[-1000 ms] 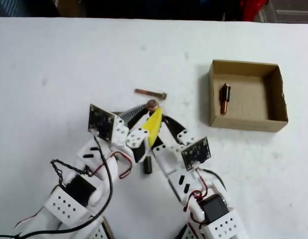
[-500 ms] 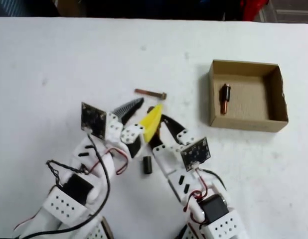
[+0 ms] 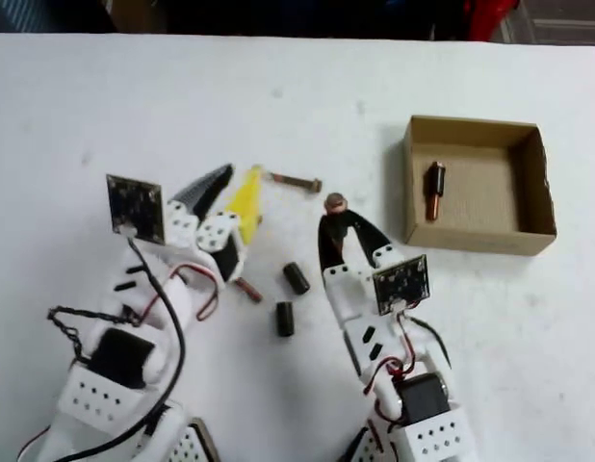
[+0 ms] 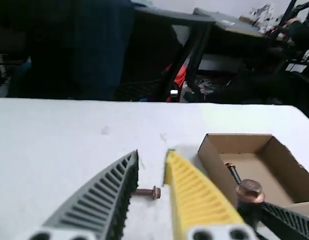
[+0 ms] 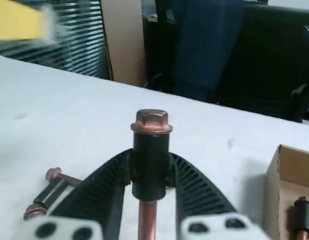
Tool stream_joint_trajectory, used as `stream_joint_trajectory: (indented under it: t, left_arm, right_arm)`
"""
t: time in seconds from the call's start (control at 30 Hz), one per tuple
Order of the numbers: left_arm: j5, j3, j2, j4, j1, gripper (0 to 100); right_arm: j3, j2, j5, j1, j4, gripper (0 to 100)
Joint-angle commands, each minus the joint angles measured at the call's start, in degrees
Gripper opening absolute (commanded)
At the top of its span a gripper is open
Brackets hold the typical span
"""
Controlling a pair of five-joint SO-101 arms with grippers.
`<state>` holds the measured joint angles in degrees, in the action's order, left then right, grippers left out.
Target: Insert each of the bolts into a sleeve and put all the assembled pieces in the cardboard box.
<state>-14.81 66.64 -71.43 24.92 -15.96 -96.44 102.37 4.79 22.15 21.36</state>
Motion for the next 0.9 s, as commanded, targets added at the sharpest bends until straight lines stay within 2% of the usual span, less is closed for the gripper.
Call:
stream_joint_trajectory:
  t: [0.0,0.17,0.4,0.53,0.67,0.8,0.87]
  left_arm:
    - [3.5,-8.3,-0.7,11.2,2.9,2]
    - [5.4,-11.5,-2.4,17.4,3.0,2]
    - [5.7,-11.5,-15.6,26.1,3.0,2]
    - [7.6,-11.1,-19.6,30.1,6.6,2]
    - [7.9,-8.0,-22.9,31.7,11.5,2]
    - [8.0,-4.4,-27.2,31.9,13.5,2]
    - [8.0,-2.2,-30.2,31.9,13.8,2]
  right_arm:
    - [-0.4,0.7,0.8,-0.6,0.1,1.6]
    - [-0.4,0.7,0.8,-0.6,0.1,1.6]
    - [-0.4,0.7,0.9,-0.7,0.2,1.6]
    - [0.4,0.7,1.0,-3.2,0.4,1.6]
    - [5.9,0.7,1.0,-7.3,7.6,1.7]
    - [11.0,0.7,1.1,-8.2,14.9,1.7]
    - [13.0,0.7,4.7,-8.6,17.5,1.7]
